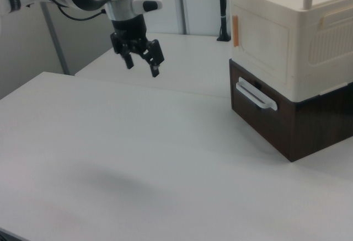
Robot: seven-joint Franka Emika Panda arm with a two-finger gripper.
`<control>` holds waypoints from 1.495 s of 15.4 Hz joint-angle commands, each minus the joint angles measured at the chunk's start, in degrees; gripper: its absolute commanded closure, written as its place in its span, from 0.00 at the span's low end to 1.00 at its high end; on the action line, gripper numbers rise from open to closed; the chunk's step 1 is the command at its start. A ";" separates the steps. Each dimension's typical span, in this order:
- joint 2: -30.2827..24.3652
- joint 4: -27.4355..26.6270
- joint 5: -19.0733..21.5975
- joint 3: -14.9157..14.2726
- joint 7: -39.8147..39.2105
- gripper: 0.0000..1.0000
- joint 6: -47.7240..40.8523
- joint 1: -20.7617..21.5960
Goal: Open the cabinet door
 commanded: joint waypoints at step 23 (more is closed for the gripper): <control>36.05 22.57 -16.15 -7.67 37.05 0.07 64.29 0.23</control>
